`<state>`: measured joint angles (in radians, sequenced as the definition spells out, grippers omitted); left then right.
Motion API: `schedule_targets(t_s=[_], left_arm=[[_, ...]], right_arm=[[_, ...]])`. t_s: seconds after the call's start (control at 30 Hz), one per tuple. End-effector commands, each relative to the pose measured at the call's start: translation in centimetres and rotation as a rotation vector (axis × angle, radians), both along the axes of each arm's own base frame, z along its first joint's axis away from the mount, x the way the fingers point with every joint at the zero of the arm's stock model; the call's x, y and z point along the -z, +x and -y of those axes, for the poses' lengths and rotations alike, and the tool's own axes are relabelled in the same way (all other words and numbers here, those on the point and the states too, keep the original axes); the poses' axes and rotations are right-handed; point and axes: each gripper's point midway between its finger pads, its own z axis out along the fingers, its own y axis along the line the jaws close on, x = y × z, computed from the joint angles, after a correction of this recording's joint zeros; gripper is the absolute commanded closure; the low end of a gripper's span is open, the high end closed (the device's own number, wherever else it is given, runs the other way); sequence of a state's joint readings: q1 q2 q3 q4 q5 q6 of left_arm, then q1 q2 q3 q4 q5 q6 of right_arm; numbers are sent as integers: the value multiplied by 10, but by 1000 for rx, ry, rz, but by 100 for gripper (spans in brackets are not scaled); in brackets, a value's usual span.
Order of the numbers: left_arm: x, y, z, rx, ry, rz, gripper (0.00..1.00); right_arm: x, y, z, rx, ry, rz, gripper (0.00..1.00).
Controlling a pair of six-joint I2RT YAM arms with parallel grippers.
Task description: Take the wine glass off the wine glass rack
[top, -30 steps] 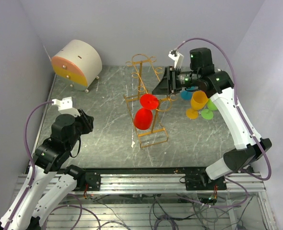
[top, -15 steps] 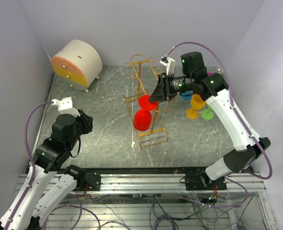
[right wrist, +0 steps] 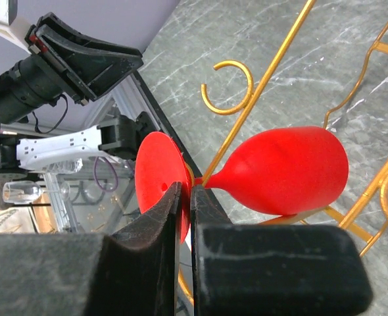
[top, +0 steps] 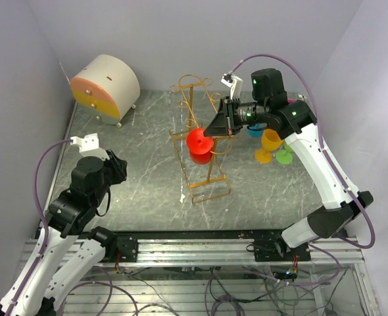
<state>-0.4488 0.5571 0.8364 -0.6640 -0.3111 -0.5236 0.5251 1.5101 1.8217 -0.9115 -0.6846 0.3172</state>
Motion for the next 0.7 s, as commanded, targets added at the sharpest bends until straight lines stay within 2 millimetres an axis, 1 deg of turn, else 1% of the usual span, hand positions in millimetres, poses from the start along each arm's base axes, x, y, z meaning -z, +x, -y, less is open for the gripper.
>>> schedule_targets(t_s=[0.0, 0.1, 0.17, 0.43, 0.67], left_arm=[[-4, 1, -4, -22, -1, 15, 63], [-4, 0, -4, -25, -2, 16, 63], [-4, 0, -4, -26, -3, 19, 63], [-4, 0, -5, -29, -3, 19, 63], [-5, 0, -5, -30, -6, 21, 63]], right_arm=[[-10, -1, 0, 7, 17, 31, 99], [-13, -5, -3, -20, 41, 24, 99], [-17, -12, -6, -57, 71, 24, 99], [-26, -11, -7, -32, 109, 20, 100], [-49, -12, -12, -17, 195, 26, 100]])
